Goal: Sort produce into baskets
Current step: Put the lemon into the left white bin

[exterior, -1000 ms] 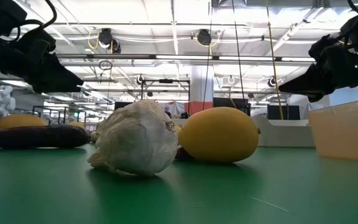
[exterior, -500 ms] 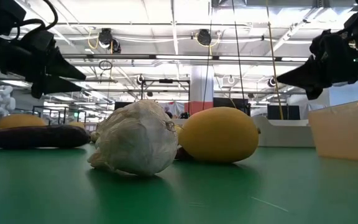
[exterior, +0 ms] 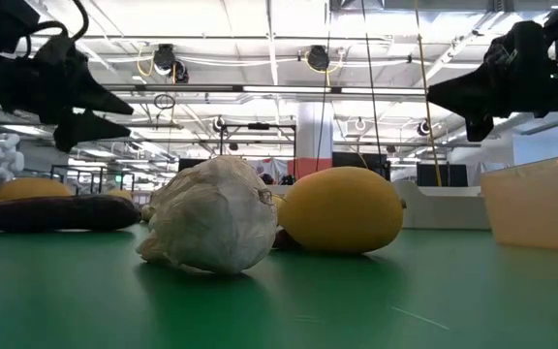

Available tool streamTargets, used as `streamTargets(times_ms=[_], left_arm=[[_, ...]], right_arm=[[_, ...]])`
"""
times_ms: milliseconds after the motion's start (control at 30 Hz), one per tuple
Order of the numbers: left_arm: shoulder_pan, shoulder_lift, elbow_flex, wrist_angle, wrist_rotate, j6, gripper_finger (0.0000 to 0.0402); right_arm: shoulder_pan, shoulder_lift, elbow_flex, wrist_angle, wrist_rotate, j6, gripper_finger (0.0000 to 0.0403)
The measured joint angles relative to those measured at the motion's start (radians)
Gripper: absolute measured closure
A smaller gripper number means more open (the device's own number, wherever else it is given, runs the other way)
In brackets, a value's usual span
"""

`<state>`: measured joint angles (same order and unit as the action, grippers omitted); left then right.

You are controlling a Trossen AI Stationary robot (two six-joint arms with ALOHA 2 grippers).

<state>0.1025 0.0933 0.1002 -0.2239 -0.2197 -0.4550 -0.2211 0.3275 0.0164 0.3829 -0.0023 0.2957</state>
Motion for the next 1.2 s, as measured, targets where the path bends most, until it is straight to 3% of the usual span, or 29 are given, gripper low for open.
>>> streamTargets(times_ms=[233, 533, 867, 1200], left_arm=[[0.000, 0.174, 0.112, -0.020, 0.012, 0.092, 0.0150], [-0.035, 0.392, 0.362, -0.258, 0.002, 0.059, 0.0150], [-0.184, 0.546, 0.424, -0.374, -0.211, -0.053, 0.0150], [-0.236, 0.572, 0.421, -0.363, -0.322, -0.014, 0.0150]], right_arm=[[0.047, 0.169, 0.121, -0.021, 0.004, -0.002, 0.0267], [0.109, 0.476, 0.385, -0.144, 0.006, -0.117, 0.0225], [0.213, 0.886, 0.768, -0.434, 0.004, -0.252, 0.0220], [0.201, 1.289, 1.161, -0.727, 0.004, -0.589, 0.0215]])
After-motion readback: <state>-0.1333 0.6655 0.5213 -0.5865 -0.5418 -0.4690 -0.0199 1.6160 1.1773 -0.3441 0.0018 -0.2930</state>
